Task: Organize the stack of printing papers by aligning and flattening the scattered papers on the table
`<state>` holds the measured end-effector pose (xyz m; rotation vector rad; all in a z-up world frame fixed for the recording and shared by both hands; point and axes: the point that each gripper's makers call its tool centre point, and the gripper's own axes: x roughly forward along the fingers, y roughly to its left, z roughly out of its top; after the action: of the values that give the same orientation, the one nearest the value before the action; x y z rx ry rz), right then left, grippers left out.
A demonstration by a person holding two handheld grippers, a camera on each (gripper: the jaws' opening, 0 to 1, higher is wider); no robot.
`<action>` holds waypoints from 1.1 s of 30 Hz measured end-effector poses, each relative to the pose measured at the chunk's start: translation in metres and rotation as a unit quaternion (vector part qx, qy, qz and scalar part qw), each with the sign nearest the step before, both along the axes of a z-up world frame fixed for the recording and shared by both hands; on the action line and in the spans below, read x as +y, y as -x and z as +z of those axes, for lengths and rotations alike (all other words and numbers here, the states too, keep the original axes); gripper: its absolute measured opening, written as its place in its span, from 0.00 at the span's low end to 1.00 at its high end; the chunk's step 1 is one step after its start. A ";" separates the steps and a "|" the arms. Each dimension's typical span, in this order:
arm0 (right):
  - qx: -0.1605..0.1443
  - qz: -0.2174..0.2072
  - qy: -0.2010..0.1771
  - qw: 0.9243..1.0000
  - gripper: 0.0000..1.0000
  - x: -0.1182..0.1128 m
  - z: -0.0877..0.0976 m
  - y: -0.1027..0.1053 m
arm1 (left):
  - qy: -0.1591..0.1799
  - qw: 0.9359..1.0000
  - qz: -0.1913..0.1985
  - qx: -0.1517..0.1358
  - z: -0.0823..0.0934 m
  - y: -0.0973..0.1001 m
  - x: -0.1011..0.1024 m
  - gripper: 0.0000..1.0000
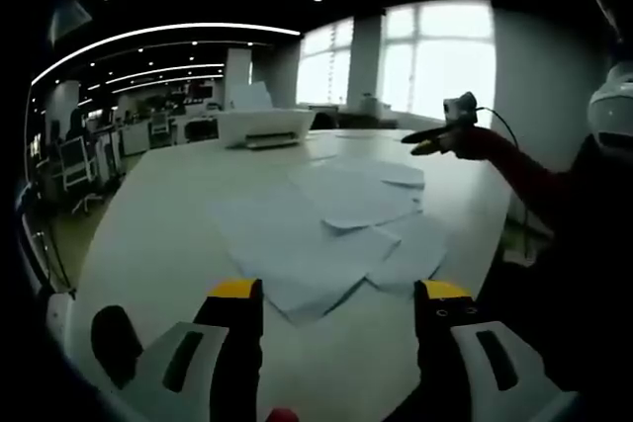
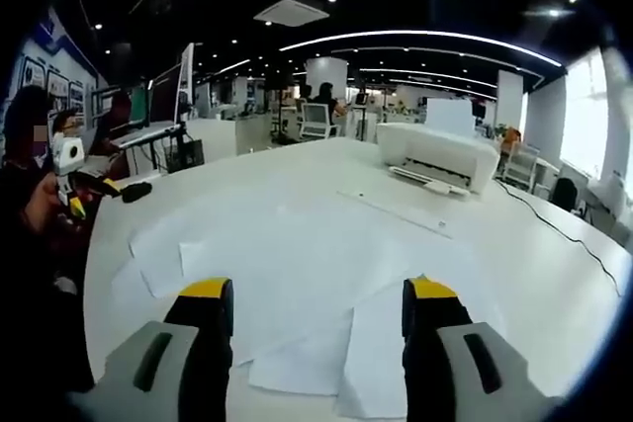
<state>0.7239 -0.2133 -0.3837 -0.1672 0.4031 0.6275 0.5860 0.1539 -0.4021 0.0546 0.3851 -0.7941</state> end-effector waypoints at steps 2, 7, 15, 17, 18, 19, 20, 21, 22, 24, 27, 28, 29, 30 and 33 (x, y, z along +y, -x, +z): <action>0.001 -0.004 0.002 1.000 0.64 -0.003 0.000 -0.006 | -0.001 1.000 -0.002 0.000 0.000 0.000 -0.001 0.65; 0.000 -0.005 0.005 1.000 0.64 -0.004 0.001 -0.012 | -0.001 1.000 -0.001 0.000 0.001 0.000 -0.001 0.65; -0.006 0.001 0.008 1.000 0.65 0.000 0.005 -0.018 | -0.001 1.000 -0.001 0.000 0.000 0.001 -0.001 0.65; -0.006 0.002 0.008 1.000 0.65 0.001 0.005 -0.019 | -0.001 1.000 -0.001 0.000 0.000 0.001 -0.001 0.65; -0.006 0.002 0.007 1.000 0.65 0.001 0.005 -0.020 | -0.001 1.000 -0.001 0.000 0.000 0.001 -0.001 0.65; -0.006 0.003 0.007 1.000 0.65 0.001 0.005 -0.020 | -0.001 1.000 -0.001 0.001 0.000 0.001 -0.001 0.65; -0.006 0.003 0.007 1.000 0.65 0.001 0.005 -0.021 | -0.001 1.000 -0.001 0.000 0.000 0.001 -0.001 0.65; -0.006 0.004 0.007 1.000 0.65 0.002 0.005 -0.022 | -0.001 1.000 -0.001 0.000 0.001 0.001 -0.001 0.65; -0.006 0.004 0.007 1.000 0.65 0.002 0.006 -0.023 | -0.001 1.000 -0.001 0.000 0.001 0.002 -0.001 0.65; -0.004 0.003 0.006 1.000 0.65 0.003 0.003 -0.027 | -0.003 1.000 -0.001 0.000 0.001 0.001 0.000 0.65; -0.001 0.002 0.005 1.000 0.65 0.003 0.000 -0.032 | -0.004 1.000 -0.001 -0.001 0.002 0.001 0.000 0.64; -0.001 0.001 0.004 1.000 0.65 0.003 0.000 -0.032 | -0.004 1.000 -0.001 -0.001 0.002 0.002 0.000 0.65; 0.000 0.001 0.003 1.000 0.65 0.003 -0.001 -0.034 | -0.003 1.000 -0.002 -0.001 0.002 0.002 -0.001 0.65; 0.001 0.000 0.003 1.000 0.65 0.004 -0.002 -0.034 | -0.004 1.000 -0.002 -0.001 0.002 0.002 0.000 0.65; 0.003 -0.001 0.004 1.000 0.65 0.005 -0.004 -0.036 | -0.005 1.000 -0.002 -0.001 0.002 0.002 0.000 0.64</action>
<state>0.7599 -0.2080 -0.3873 -0.1721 0.4111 0.6254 0.5838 0.1536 -0.4005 0.0652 0.3876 -0.7958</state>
